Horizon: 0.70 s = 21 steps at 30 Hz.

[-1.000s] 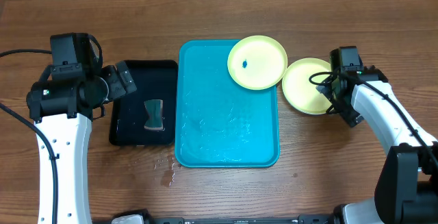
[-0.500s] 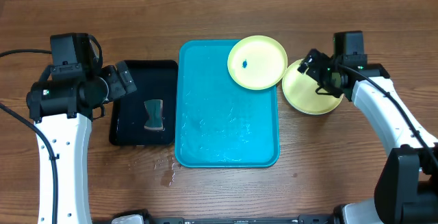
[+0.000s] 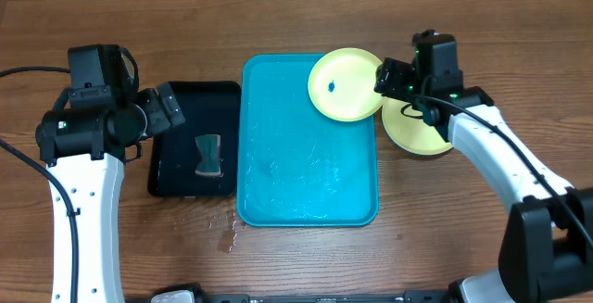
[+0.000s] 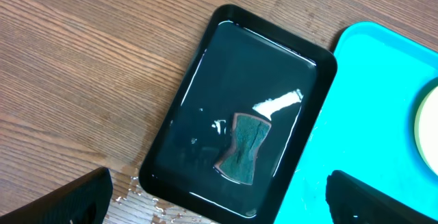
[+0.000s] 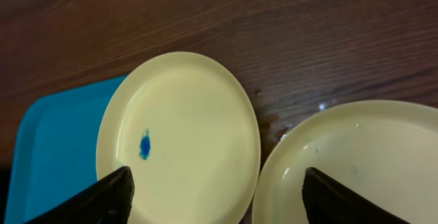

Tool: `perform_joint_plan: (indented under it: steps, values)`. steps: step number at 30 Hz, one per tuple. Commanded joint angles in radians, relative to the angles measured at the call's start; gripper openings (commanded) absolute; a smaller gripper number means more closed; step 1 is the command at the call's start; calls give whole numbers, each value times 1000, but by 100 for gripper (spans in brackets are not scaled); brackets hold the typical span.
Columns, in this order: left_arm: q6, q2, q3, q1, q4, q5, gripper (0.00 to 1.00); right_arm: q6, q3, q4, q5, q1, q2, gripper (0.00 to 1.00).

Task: Clean dirty plates on tray and stack at the side
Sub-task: 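Open the right gripper and move it to the other yellow plate's rim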

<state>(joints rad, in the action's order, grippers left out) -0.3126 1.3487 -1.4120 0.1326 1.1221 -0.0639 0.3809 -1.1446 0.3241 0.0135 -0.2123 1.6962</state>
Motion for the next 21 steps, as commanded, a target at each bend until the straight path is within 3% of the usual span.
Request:
perform_joint_plan:
  steps: [1,6,13,21]
  values:
    - [-9,6,-12,0,-3,5,100,-68,-21,-36,-58,-3,64,78]
    - [-9,6,-12,0,-3,5,100,-69,-21,-94,-101,-3,128,73]
    - [-9,6,-12,0,-3,5,100,-68,-21,-129,-100,-5,153,56]
    - [-10,6,-12,0,-3,5,100,-68,-20,-173,-100,-5,182,52]
